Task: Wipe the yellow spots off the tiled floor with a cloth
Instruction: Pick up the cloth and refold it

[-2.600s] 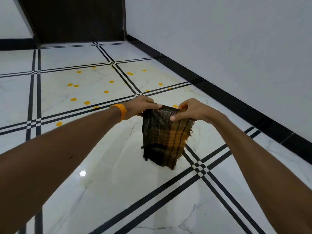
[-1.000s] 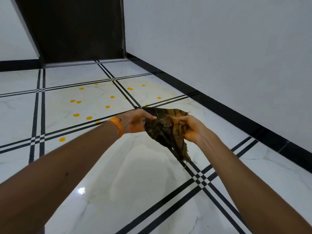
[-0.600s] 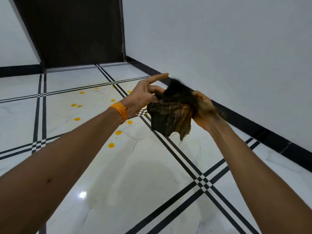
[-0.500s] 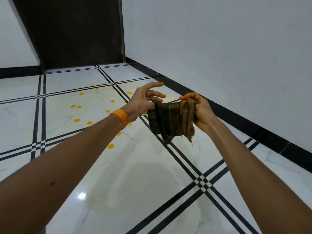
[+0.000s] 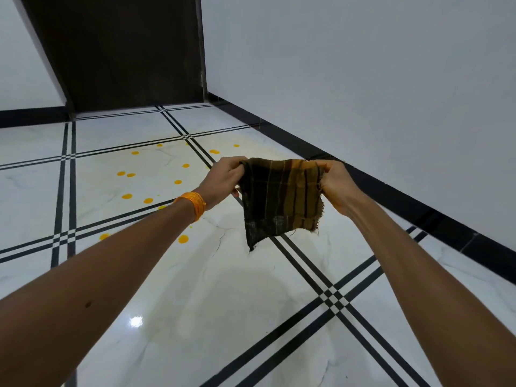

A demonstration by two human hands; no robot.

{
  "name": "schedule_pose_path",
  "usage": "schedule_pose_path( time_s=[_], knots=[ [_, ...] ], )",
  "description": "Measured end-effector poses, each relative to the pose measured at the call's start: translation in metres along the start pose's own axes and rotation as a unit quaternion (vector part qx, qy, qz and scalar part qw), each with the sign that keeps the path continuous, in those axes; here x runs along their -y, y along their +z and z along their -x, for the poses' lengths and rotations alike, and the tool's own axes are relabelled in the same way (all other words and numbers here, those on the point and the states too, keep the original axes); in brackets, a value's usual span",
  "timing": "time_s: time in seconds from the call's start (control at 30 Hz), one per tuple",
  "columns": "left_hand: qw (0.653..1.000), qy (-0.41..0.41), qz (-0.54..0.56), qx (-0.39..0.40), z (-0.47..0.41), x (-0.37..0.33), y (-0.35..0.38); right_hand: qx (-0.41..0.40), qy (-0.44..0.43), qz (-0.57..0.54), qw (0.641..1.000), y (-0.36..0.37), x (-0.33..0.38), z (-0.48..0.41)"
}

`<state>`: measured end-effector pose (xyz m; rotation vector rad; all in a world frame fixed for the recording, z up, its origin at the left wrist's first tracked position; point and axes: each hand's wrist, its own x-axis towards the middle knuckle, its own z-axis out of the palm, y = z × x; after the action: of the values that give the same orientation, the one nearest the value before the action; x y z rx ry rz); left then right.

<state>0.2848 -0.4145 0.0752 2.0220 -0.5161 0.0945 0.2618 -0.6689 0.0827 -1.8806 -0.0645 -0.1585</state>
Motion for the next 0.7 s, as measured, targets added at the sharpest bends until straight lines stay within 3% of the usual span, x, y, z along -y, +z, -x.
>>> schedule_pose_path(
  time_s=[0.17, 0.3, 0.47, 0.7],
  knots=[
    [0.993, -0.042, 0.108, 0.021, -0.002, 0.0, -0.008, 0.058, -0.012, -0.001, 0.998, -0.015, -0.003, 0.004],
    [0.999, -0.017, 0.029, 0.023, -0.001, 0.003, -0.013, 0.037, -0.01, -0.03, 0.999, -0.016, -0.006, 0.005],
    [0.999, -0.031, 0.018, 0.024, 0.001, 0.003, -0.021, 0.0, -0.007, -0.007, 1.0, -0.022, -0.01, 0.004],
    [0.995, 0.037, -0.095, 0.019, -0.003, 0.001, -0.025, -0.007, -0.018, 0.032, 0.999, -0.019, -0.003, 0.006]
  ],
)
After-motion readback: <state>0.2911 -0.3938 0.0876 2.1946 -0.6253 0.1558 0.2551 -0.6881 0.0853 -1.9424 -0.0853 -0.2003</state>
